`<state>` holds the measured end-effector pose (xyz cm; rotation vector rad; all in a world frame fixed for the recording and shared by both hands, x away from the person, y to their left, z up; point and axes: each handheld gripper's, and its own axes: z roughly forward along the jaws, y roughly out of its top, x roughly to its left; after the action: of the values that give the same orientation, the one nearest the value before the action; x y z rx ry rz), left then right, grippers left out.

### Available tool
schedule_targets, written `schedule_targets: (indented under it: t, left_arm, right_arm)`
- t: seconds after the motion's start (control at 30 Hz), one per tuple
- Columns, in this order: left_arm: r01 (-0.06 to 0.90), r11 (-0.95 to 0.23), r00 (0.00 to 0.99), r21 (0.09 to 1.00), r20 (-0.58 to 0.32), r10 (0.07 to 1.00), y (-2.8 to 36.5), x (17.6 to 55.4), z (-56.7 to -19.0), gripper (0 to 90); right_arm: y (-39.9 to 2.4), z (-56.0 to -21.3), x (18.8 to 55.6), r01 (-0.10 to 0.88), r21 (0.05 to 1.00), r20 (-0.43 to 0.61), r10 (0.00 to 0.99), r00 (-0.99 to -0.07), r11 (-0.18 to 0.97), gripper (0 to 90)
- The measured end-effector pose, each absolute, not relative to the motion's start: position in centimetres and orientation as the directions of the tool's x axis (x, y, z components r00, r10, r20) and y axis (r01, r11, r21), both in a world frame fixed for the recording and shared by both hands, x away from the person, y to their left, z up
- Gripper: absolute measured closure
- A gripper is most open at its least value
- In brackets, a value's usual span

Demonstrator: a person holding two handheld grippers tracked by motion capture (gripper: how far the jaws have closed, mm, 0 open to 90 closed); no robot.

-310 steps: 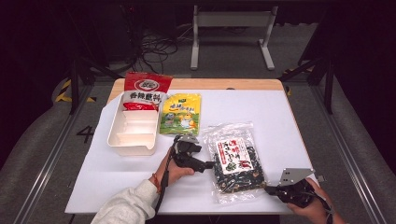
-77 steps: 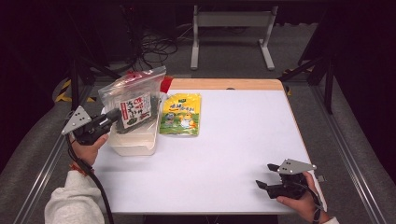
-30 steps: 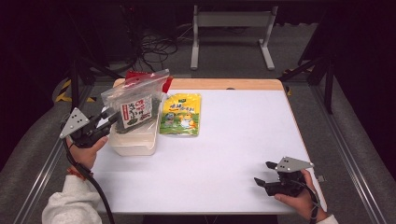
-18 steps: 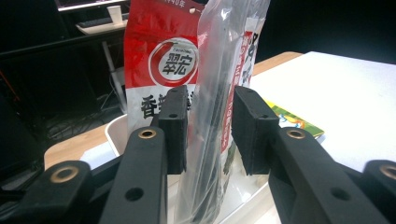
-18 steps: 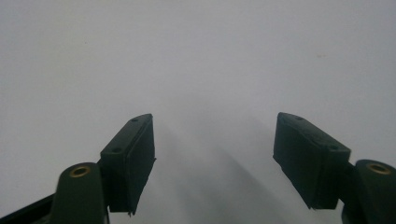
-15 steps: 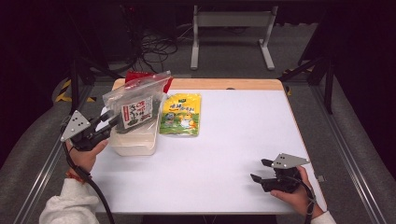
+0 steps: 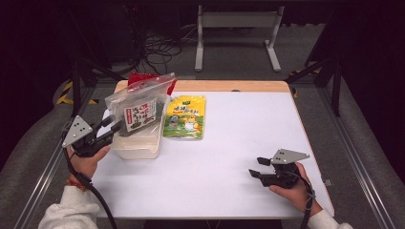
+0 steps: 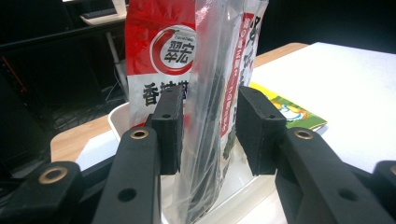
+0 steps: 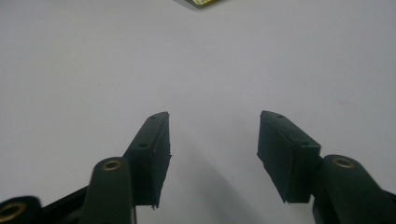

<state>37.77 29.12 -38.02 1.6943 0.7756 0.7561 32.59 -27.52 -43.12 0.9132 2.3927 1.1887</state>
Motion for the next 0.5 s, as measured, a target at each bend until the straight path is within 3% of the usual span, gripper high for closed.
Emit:
schedule_targets:
  t: [0.13, 0.3, 0.5]
  left_arm:
    - [0.124, -0.205, 0.577, 0.971, 0.097, 0.811, 29.3, 37.5, -38.0, 60.7]
    - [0.123, -0.195, 0.579, 0.973, 0.089, 0.81, 29.3, 37.0, -38.0, 59.4]
    - [0.114, -0.209, 0.578, 0.971, 0.106, 0.809, 29.1, 36.1, -37.7, 57.3]
  right_arm:
    - [-26.2, -42.9, 33.6, 0.392, 0.8, -0.001, 0.655, -0.756, 0.454, 49.2]
    - [-23.4, -43.0, 35.9, 0.378, 0.795, 0.007, 0.616, -0.788, 0.475, 61.4]
    - [-20.6, -43.4, 38.9, 0.411, 0.789, 0.037, 0.633, -0.774, 0.456, 57.1]
